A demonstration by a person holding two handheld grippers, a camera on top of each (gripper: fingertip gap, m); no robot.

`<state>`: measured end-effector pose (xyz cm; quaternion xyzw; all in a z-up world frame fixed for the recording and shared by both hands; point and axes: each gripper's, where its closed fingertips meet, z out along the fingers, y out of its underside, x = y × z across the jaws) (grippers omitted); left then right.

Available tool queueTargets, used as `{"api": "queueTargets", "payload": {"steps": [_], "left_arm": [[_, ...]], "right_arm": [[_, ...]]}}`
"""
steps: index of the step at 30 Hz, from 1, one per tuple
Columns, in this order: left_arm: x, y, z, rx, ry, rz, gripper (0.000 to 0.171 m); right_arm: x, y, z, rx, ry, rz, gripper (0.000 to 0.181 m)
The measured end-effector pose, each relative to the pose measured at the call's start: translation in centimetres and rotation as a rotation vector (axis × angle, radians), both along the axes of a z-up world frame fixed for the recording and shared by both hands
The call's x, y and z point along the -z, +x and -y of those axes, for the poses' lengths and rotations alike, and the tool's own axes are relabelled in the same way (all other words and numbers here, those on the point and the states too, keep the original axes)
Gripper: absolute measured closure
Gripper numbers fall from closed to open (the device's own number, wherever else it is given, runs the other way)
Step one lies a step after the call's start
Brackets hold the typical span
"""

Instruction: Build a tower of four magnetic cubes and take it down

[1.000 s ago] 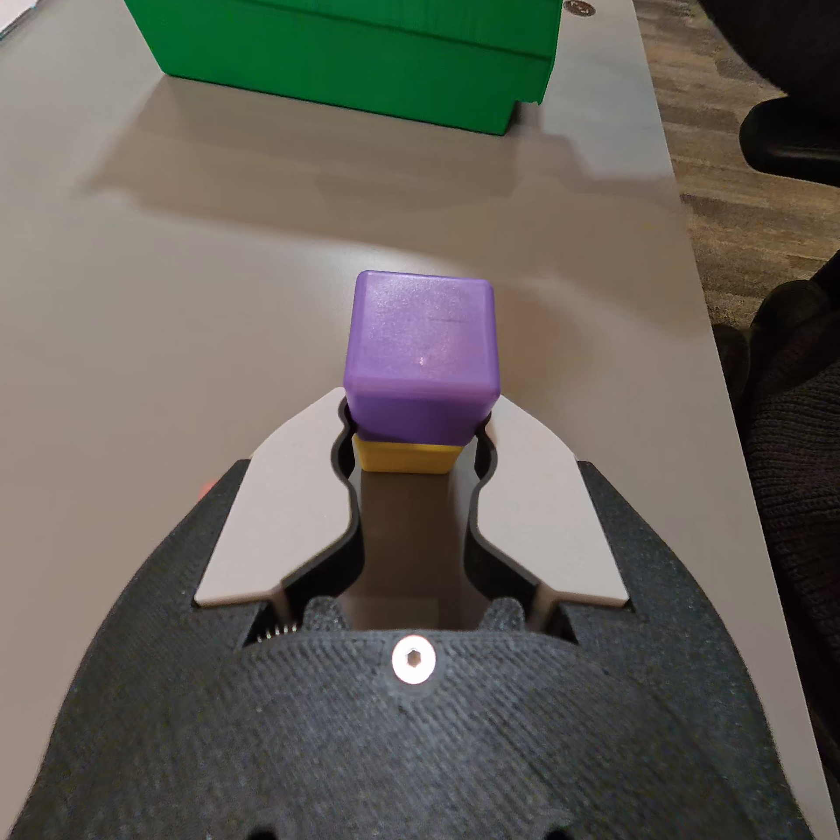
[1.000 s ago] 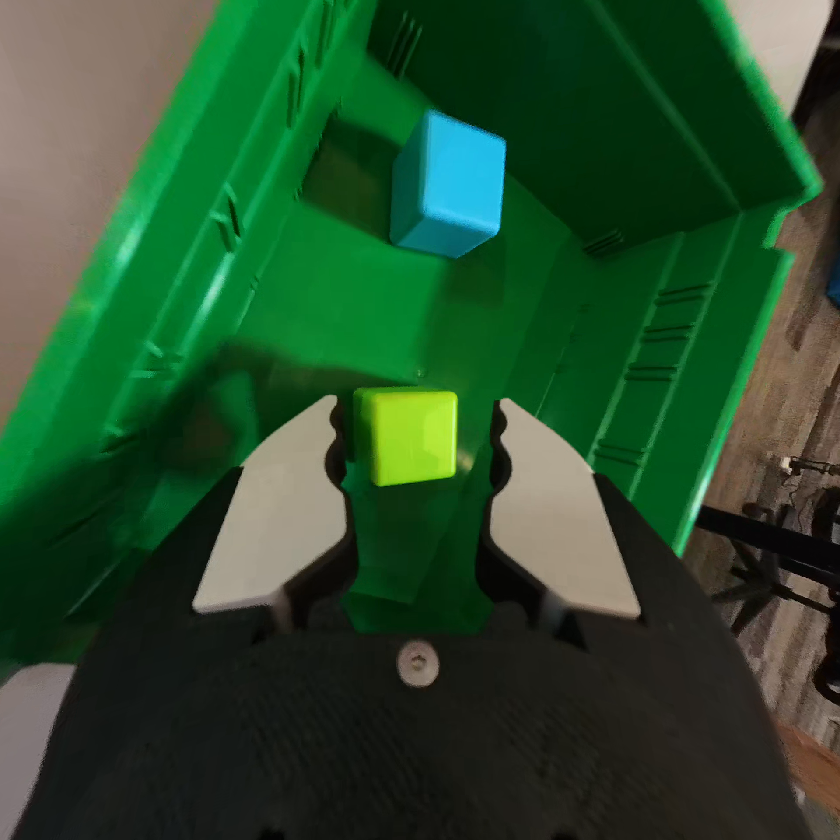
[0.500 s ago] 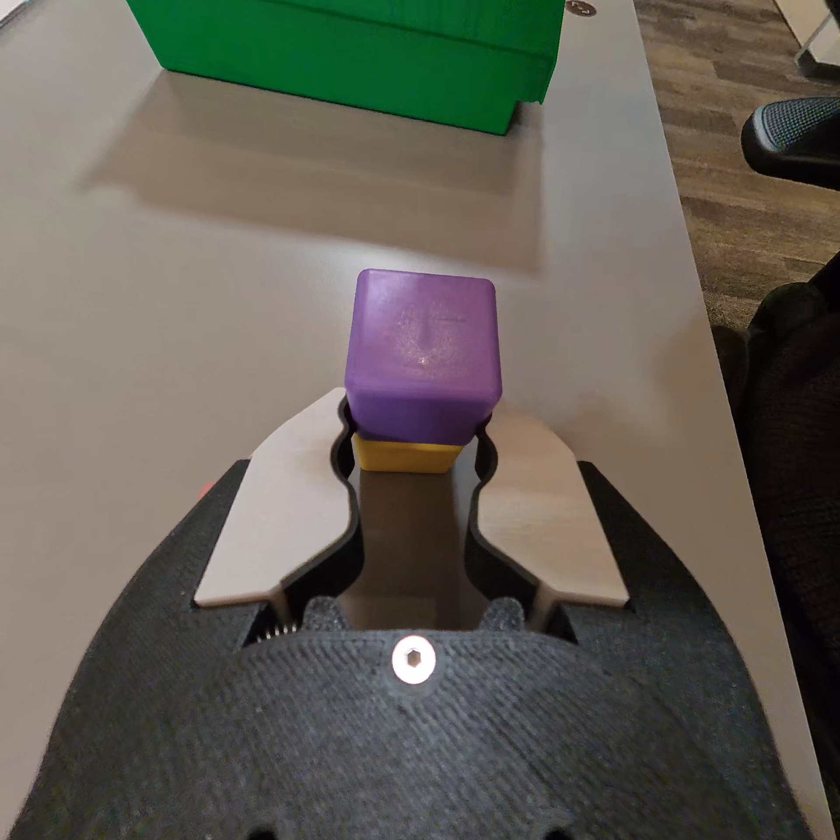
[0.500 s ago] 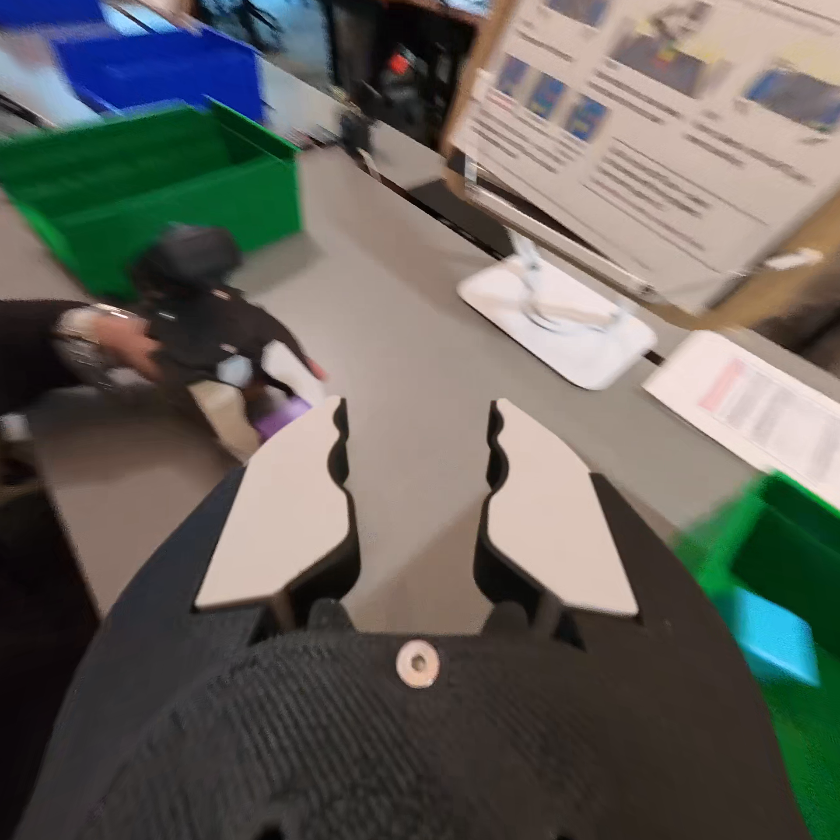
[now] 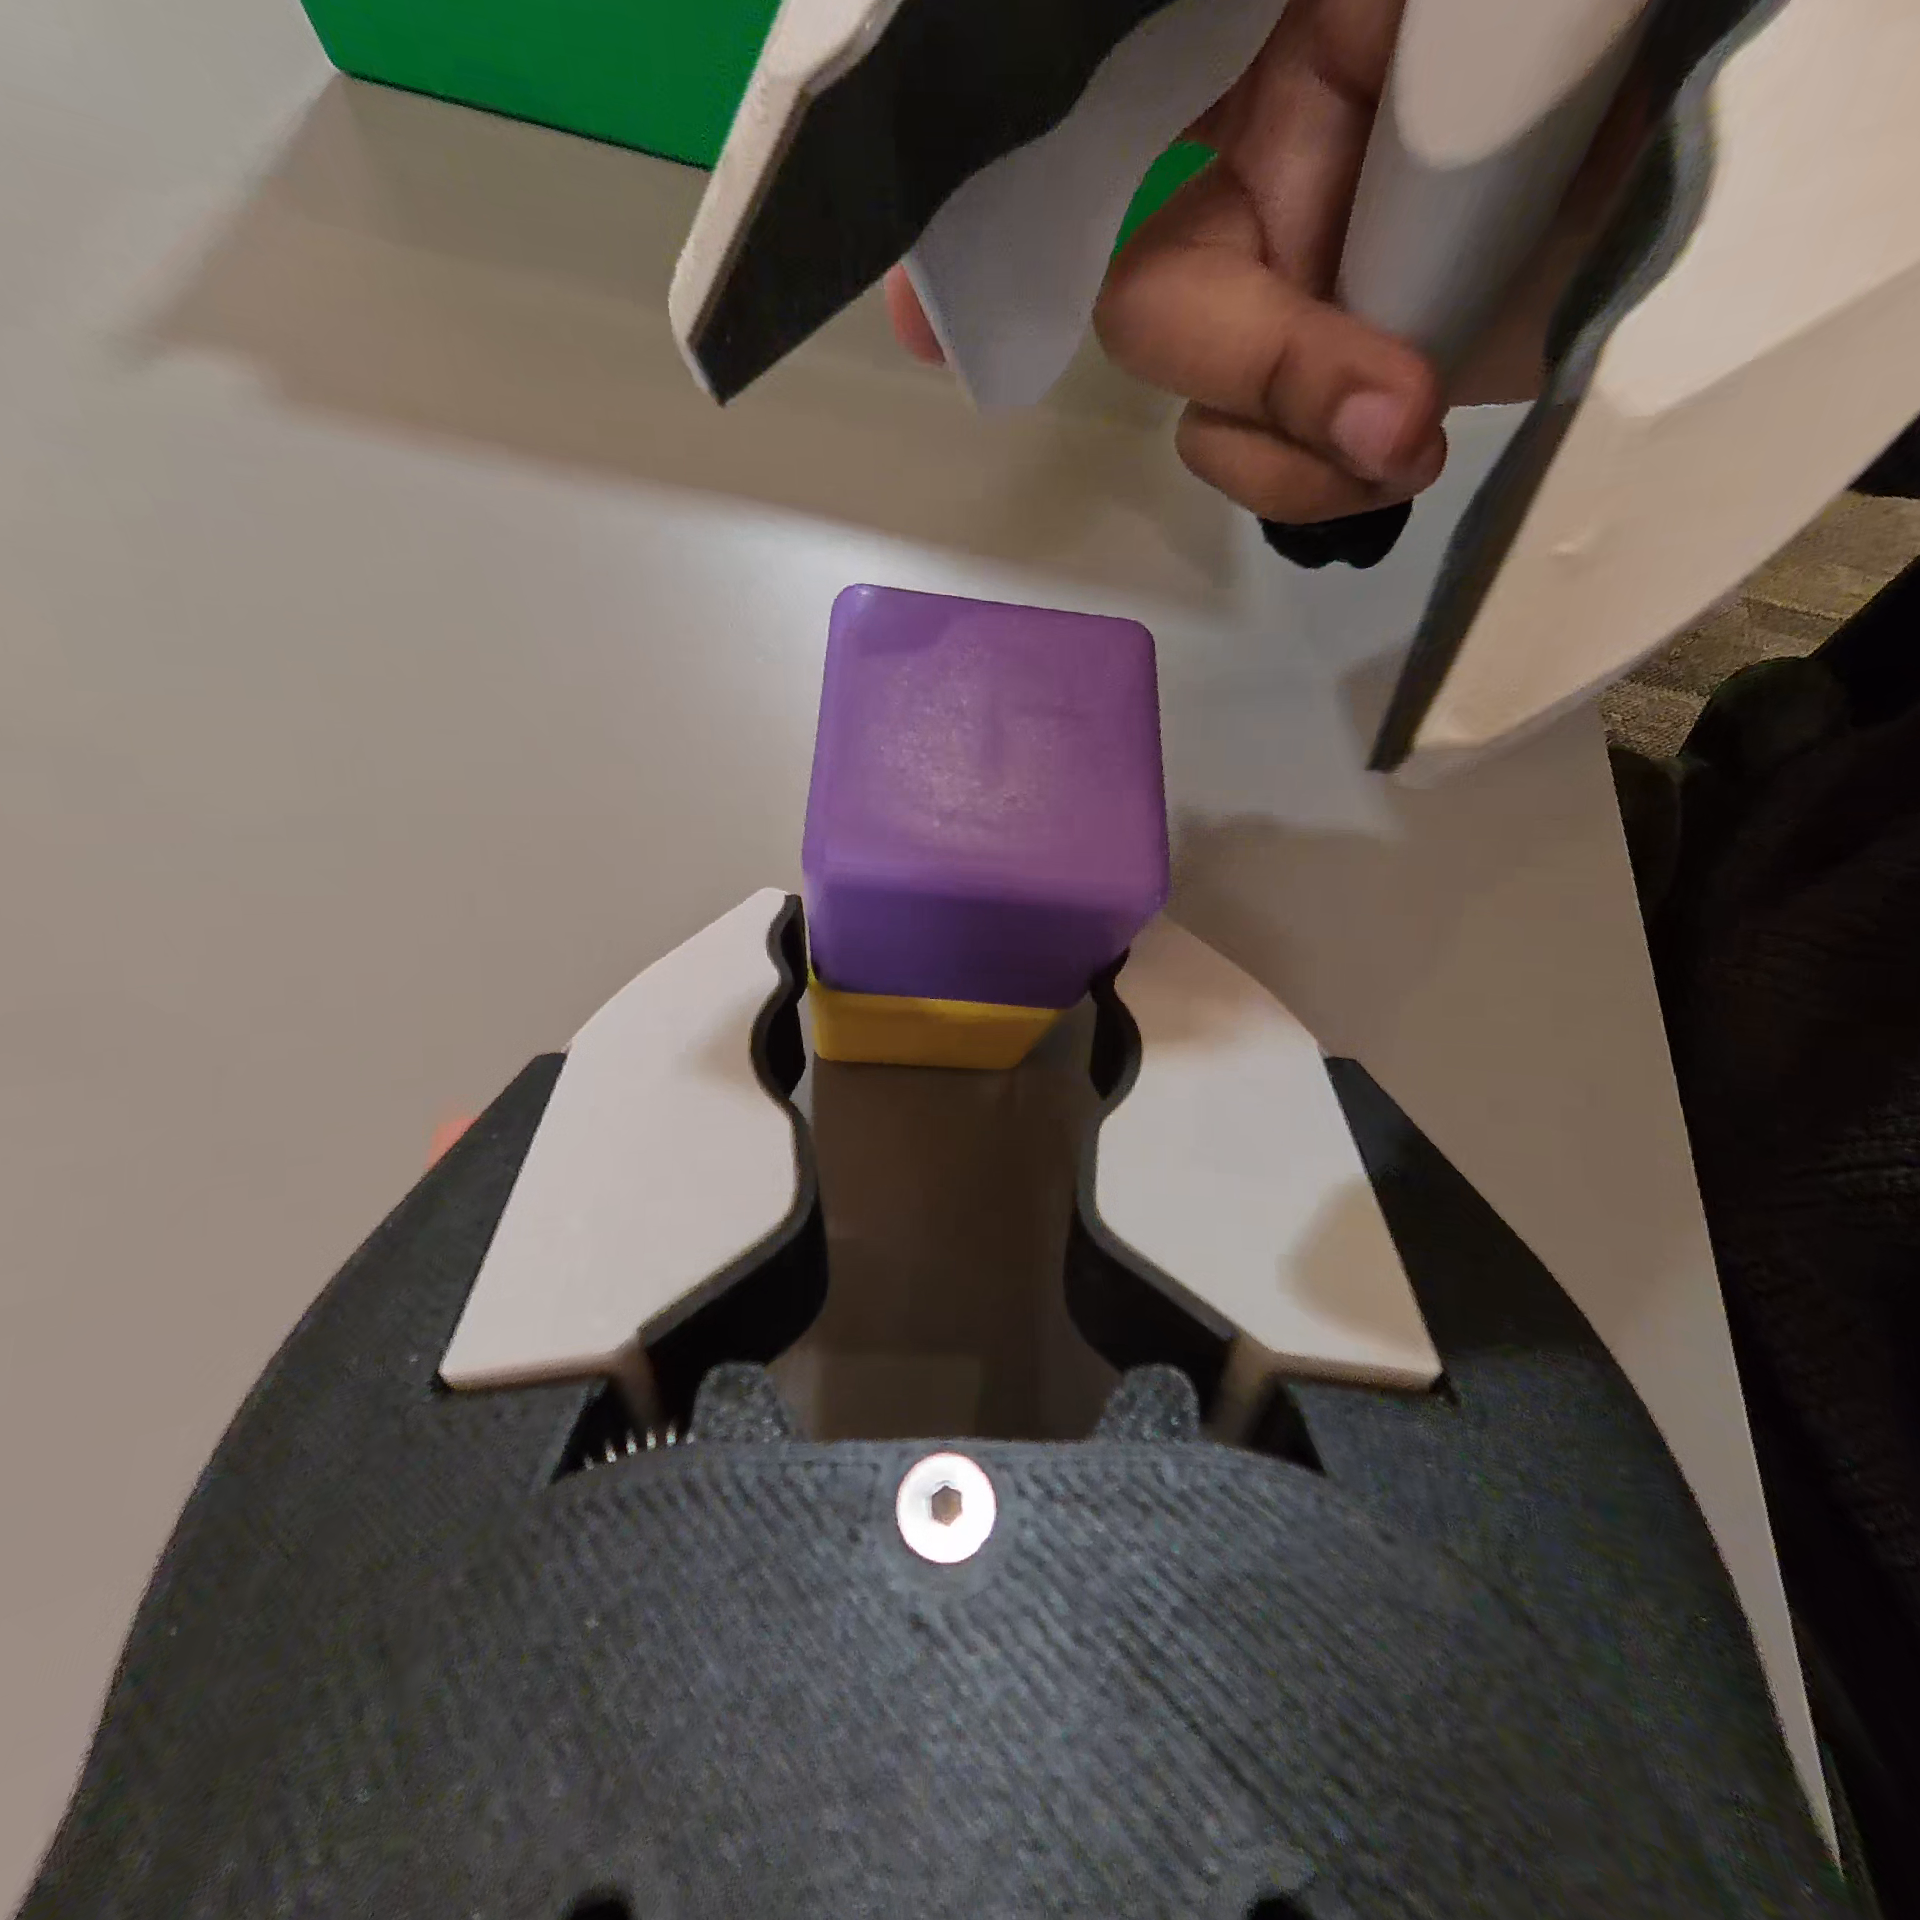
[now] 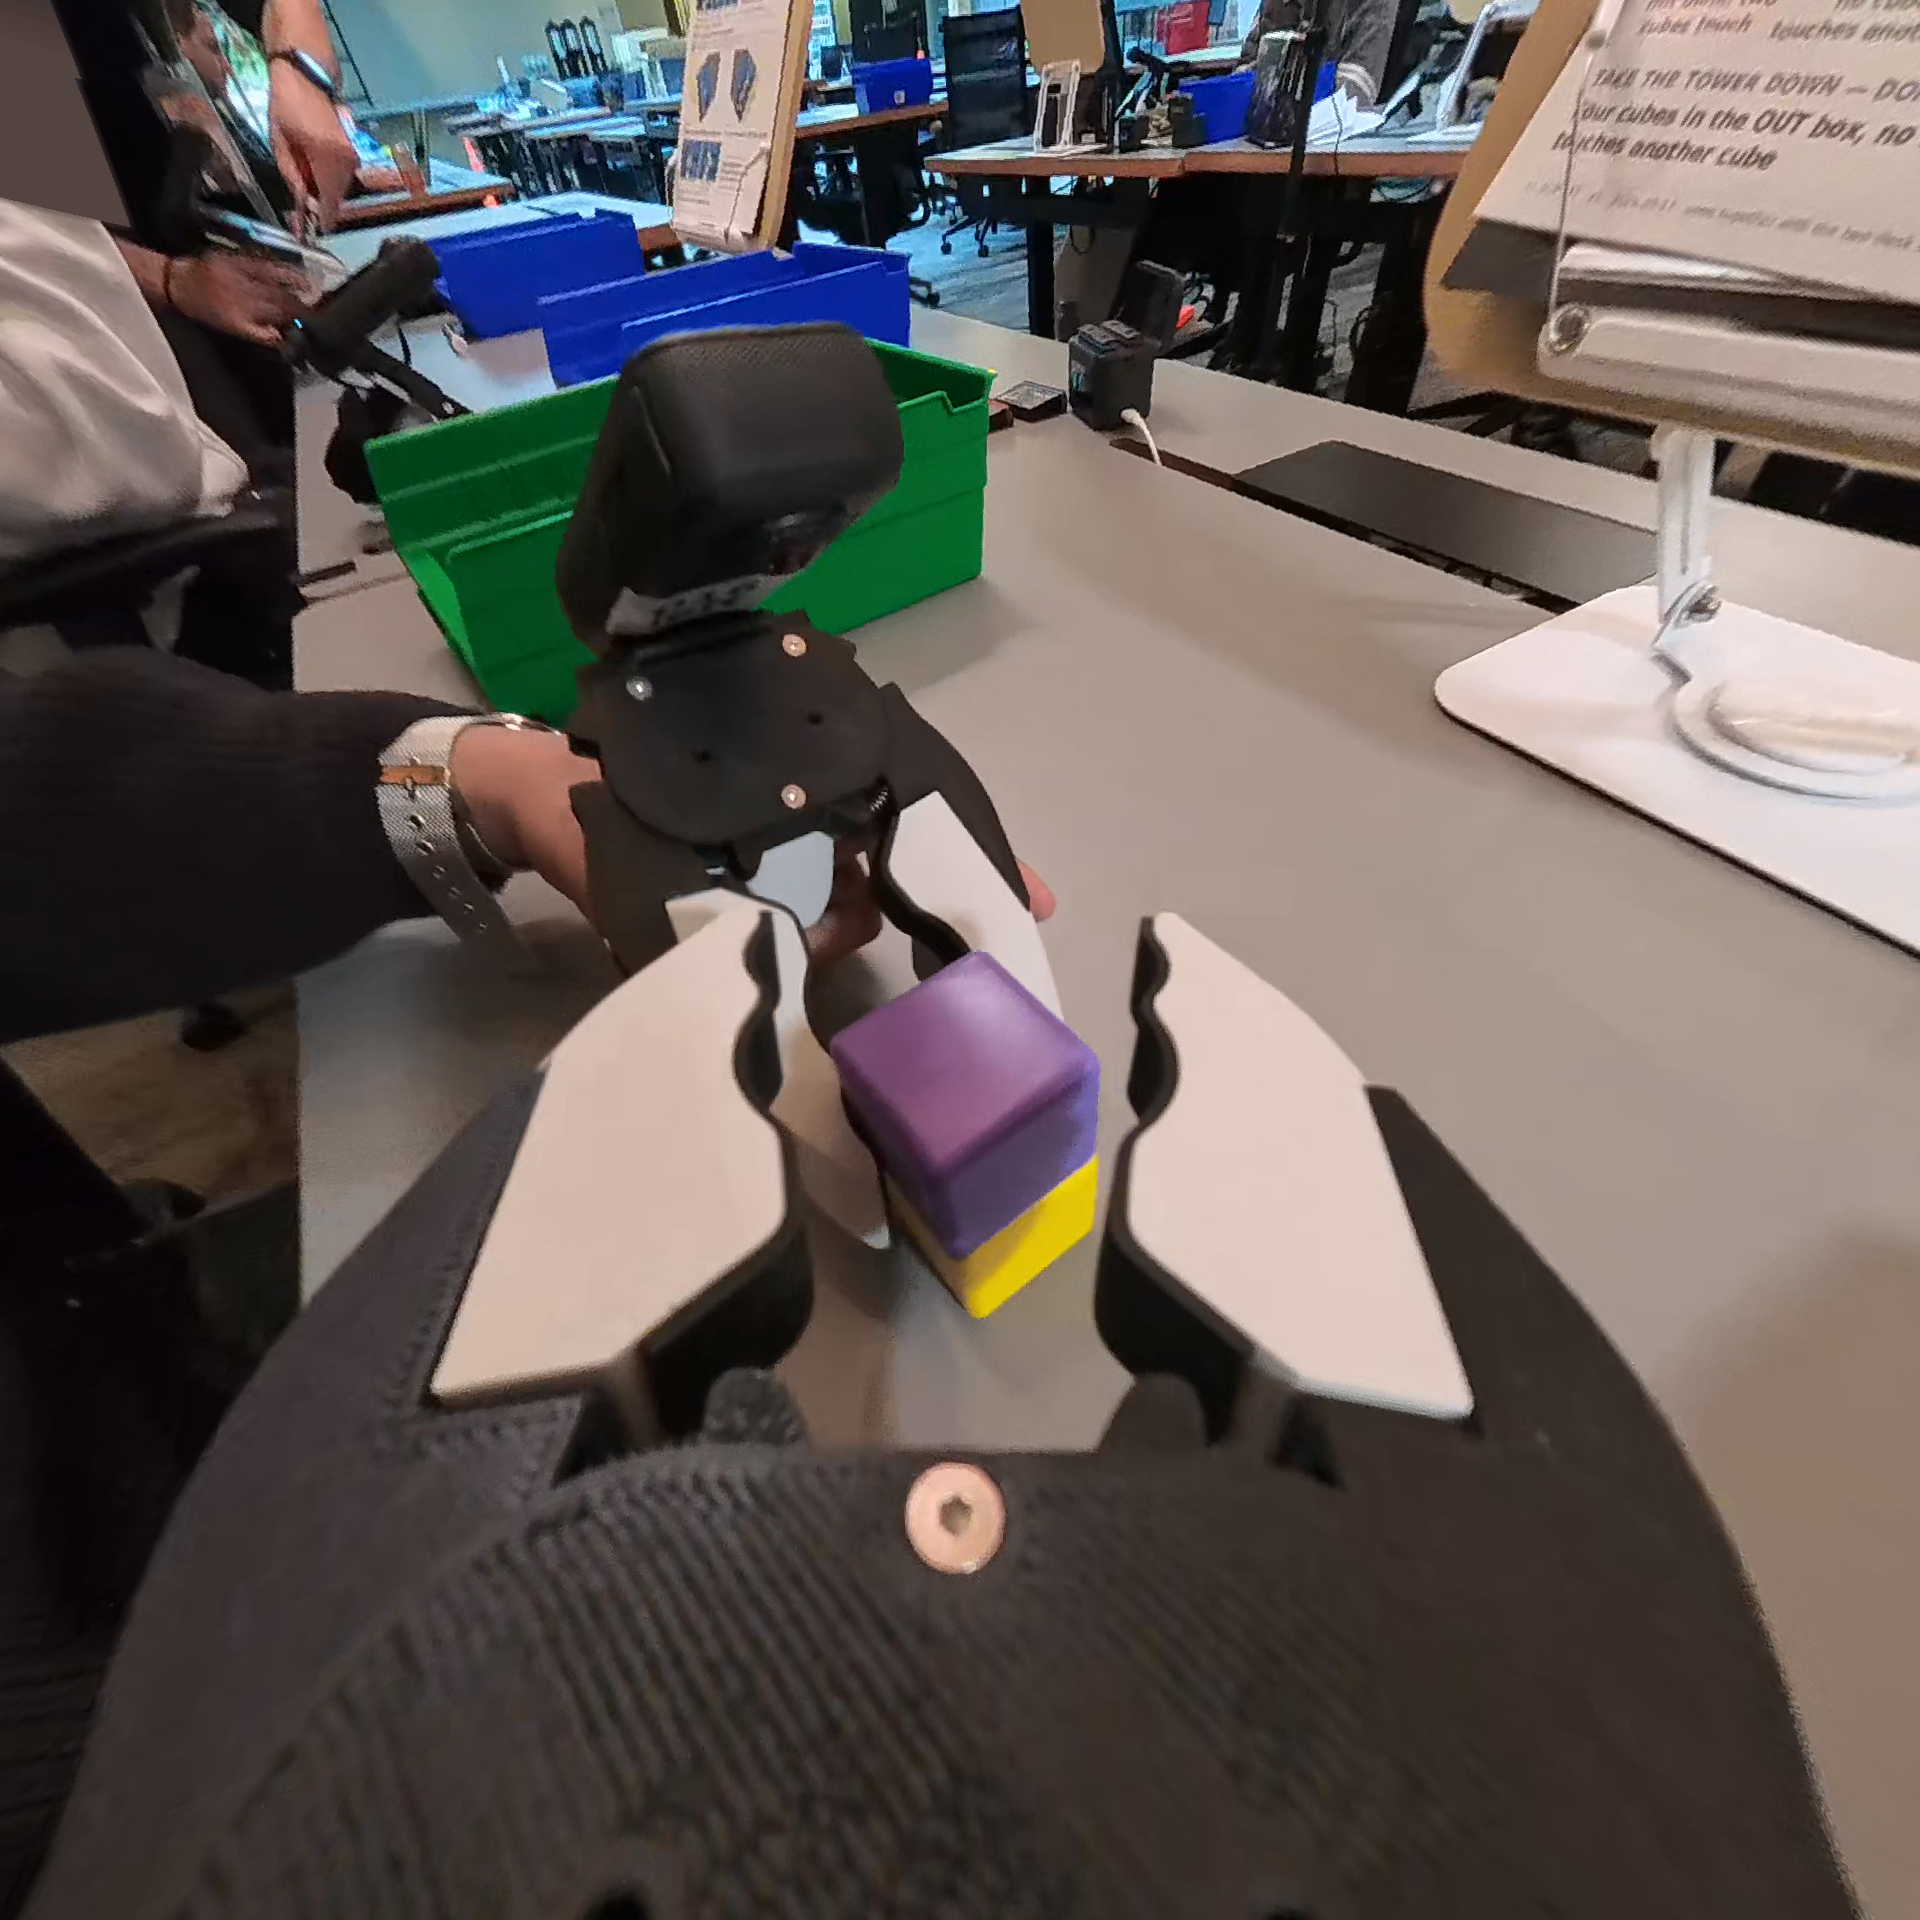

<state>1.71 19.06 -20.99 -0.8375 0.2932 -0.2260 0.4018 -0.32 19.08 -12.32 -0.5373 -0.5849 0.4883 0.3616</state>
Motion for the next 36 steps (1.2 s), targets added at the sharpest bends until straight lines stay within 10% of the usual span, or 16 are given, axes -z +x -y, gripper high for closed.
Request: {"api": "queueTargets", "payload": {"steps": [36], "left_arm": [[1.0,-0.2,0.5,-0.001,-0.063,-0.037,0.091]], "right_arm": [[2.4,1.4,-0.6,-0.163,0.014,-0.076,0.096]]}}
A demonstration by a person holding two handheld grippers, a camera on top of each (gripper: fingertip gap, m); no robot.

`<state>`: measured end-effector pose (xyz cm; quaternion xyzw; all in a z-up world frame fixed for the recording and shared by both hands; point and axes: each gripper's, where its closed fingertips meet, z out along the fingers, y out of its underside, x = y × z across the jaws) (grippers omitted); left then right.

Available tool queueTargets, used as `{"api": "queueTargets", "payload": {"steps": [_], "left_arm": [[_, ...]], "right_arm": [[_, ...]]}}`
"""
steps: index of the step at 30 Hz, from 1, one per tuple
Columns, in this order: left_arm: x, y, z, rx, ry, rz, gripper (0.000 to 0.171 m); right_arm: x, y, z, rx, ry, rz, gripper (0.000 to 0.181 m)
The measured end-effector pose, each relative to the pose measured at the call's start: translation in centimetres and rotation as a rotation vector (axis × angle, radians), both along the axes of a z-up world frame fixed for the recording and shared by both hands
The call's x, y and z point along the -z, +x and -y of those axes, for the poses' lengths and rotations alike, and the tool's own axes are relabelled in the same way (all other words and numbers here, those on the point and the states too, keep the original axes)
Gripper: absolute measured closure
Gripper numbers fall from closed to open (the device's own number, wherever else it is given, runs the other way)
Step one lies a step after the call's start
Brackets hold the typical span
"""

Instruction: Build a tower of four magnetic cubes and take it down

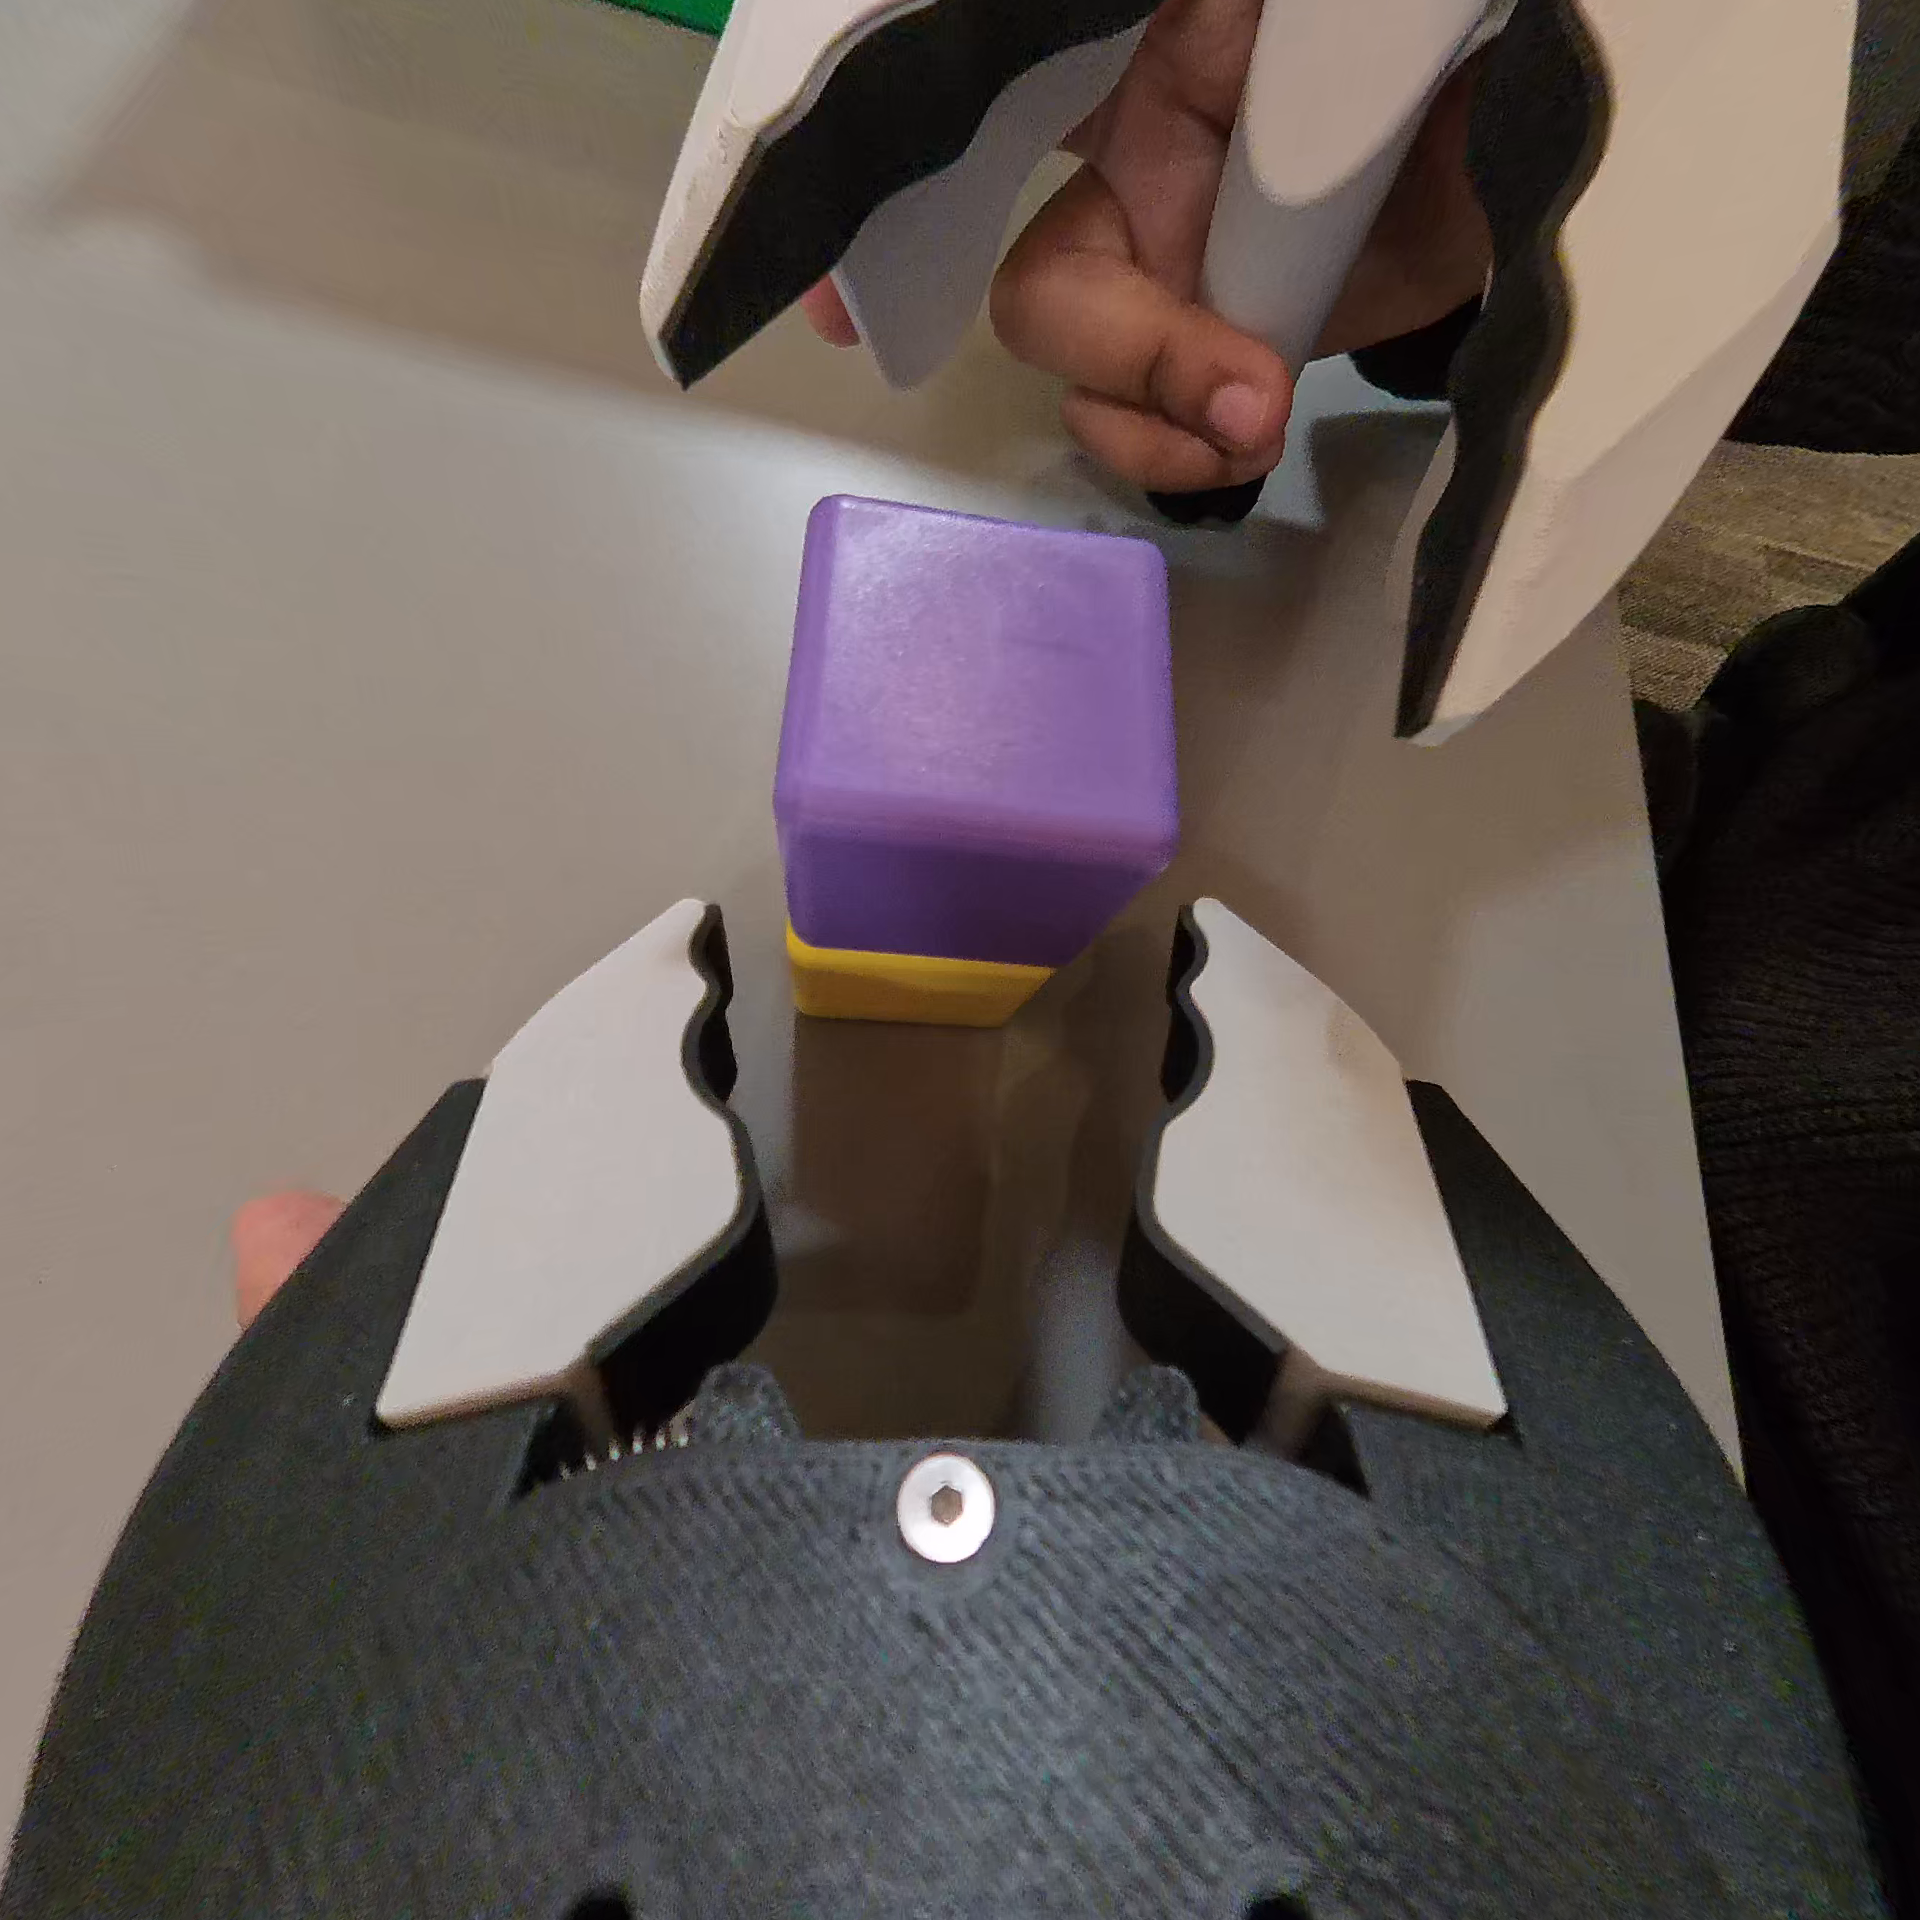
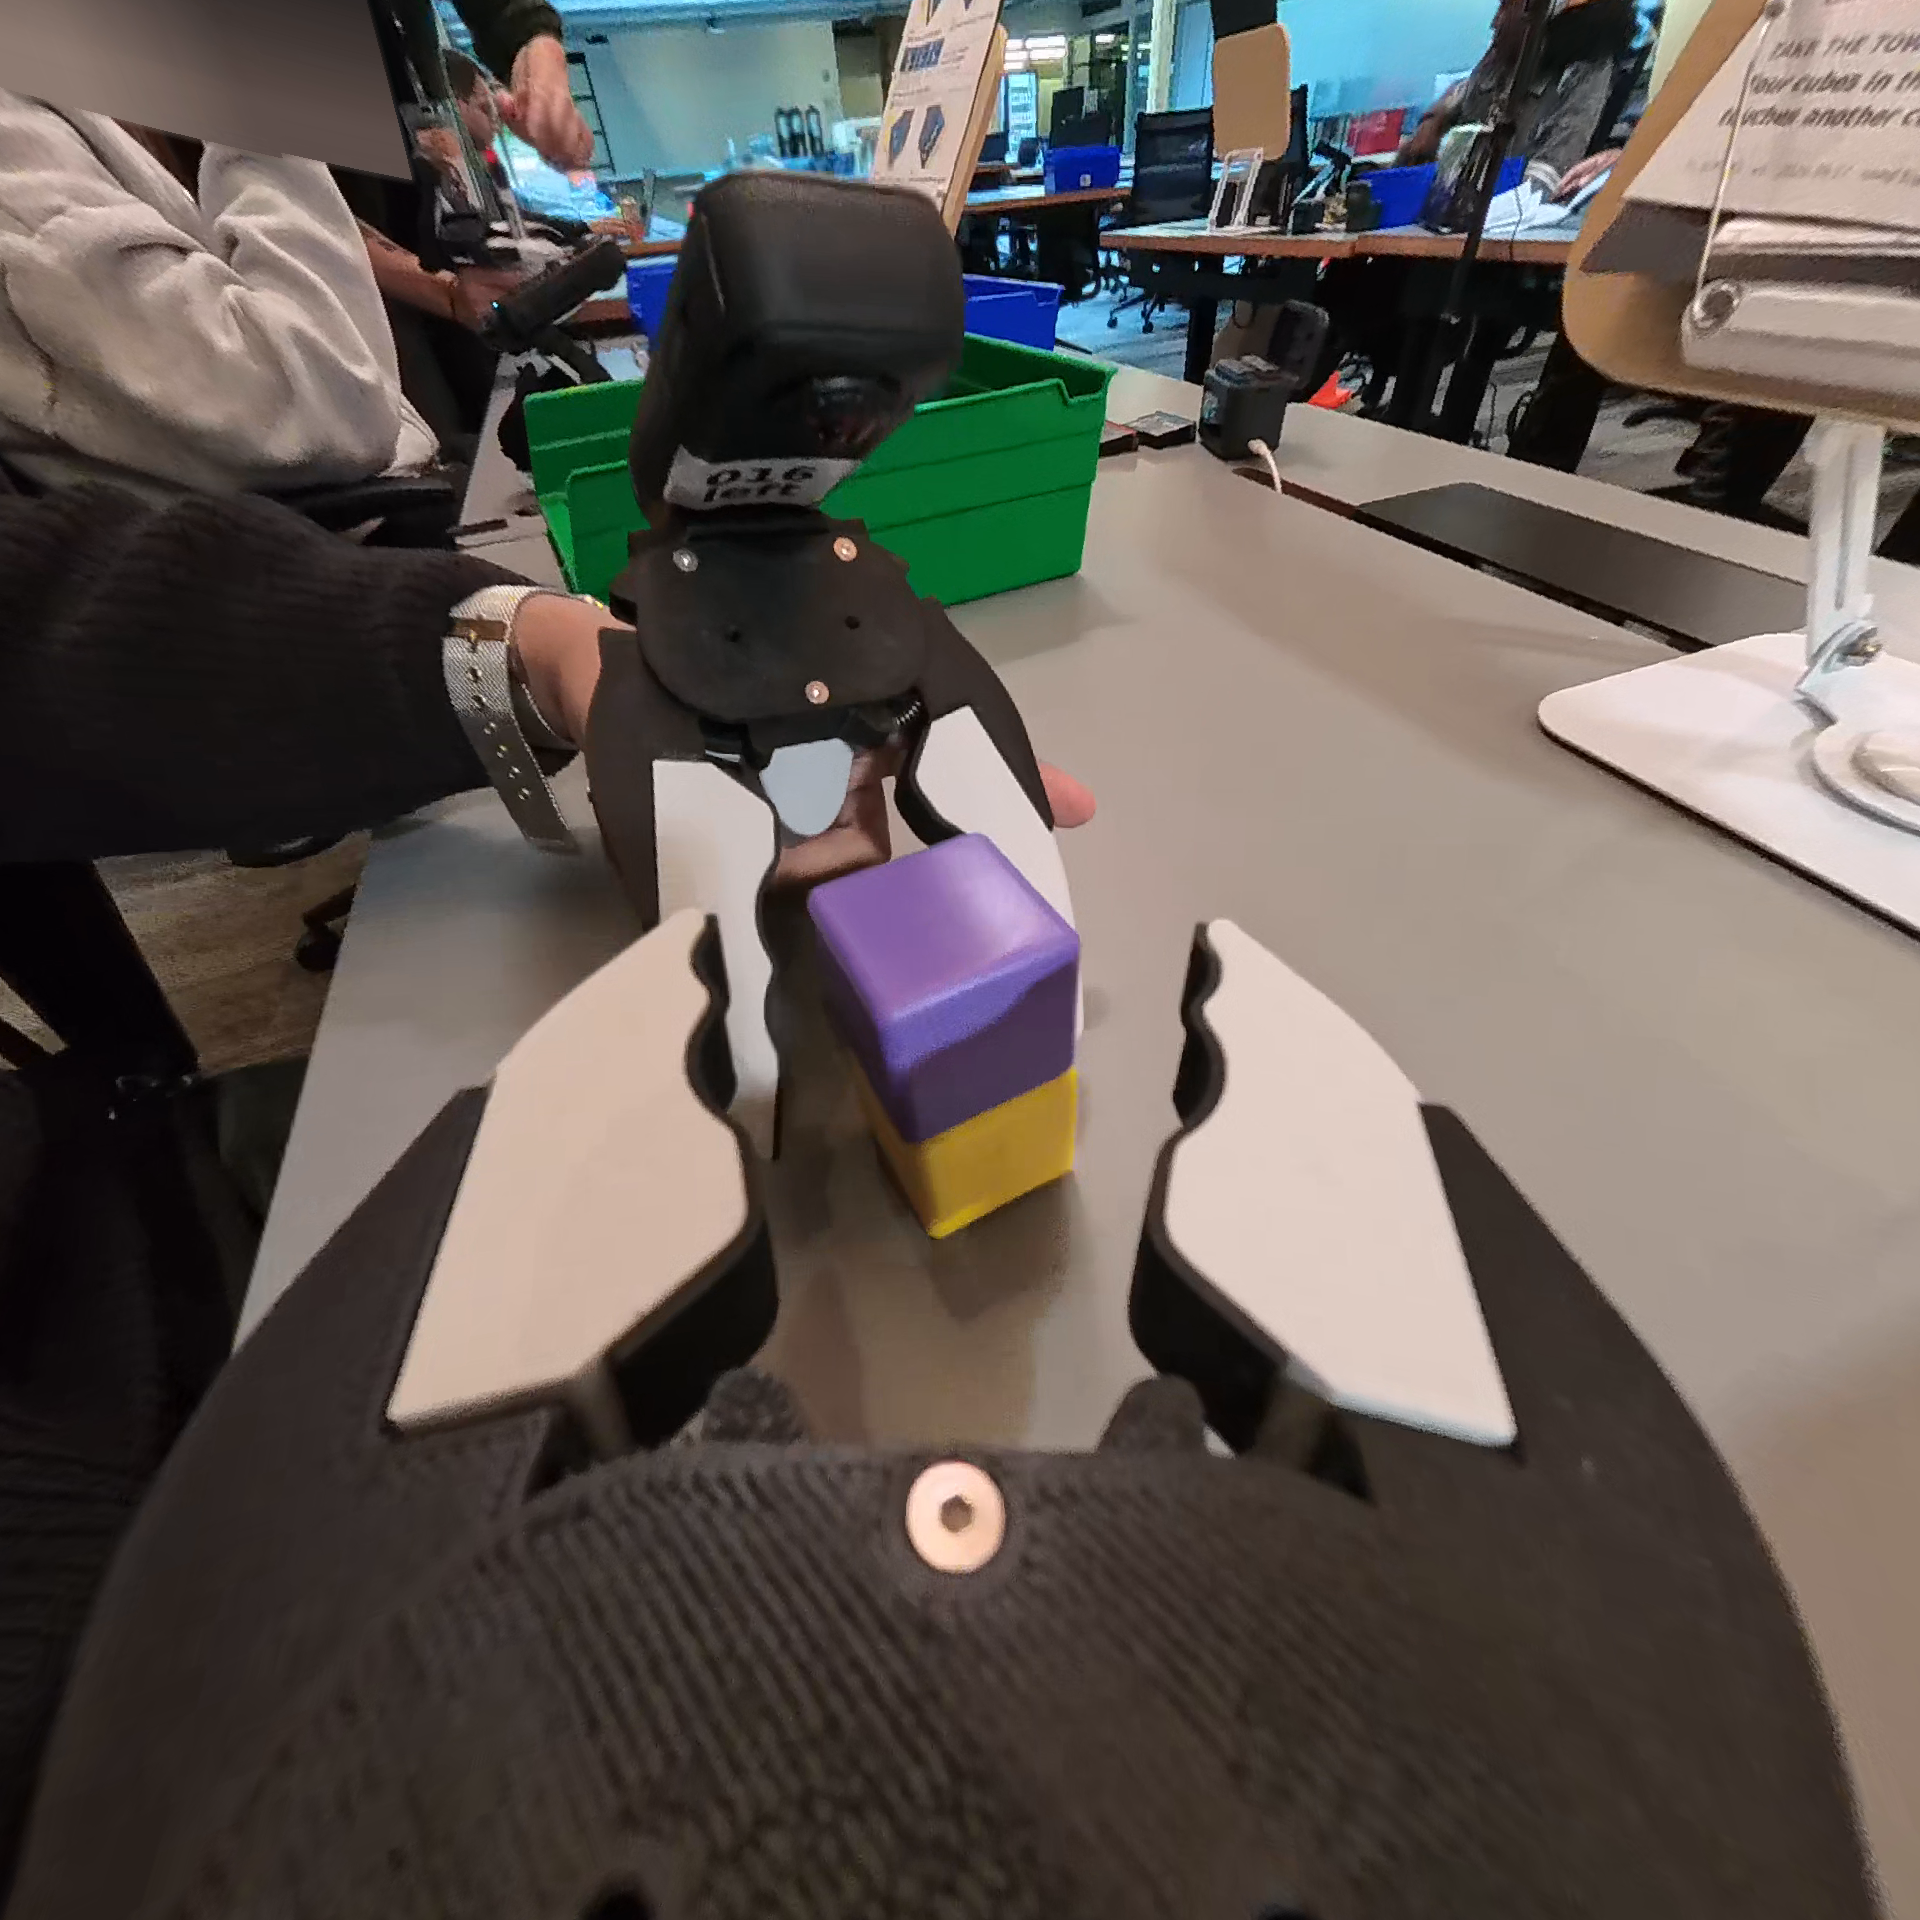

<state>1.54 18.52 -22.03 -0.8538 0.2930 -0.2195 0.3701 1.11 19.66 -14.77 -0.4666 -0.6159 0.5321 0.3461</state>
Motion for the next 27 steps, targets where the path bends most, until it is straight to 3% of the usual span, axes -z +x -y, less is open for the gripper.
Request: {"api": "queueTargets", "payload": {"steps": [6,12,24,27], "left_arm": [[0.4,-0.1,-0.2,-0.014,-0.015,-0.03,0.096],[0.9,0.1,0.0,0.0,-0.025,-0.071,0.121],[1.0,1.1,1.0,0.105,-0.028,-0.065,0.121],[1.0,1.2,1.0,0.107,-0.027,-0.068,0.121]], "right_arm": [[0.3,0.0,0.2,-0.029,-0.023,0.008,0.1],[0.5,-0.1,0.4,-0.053,-0.034,0.027,0.104],[1.8,0.2,1.7,-0.128,0.052,0.1,0.111],[2.2,0.3,2.1,-0.148,0.08,0.123,0.123]]}}
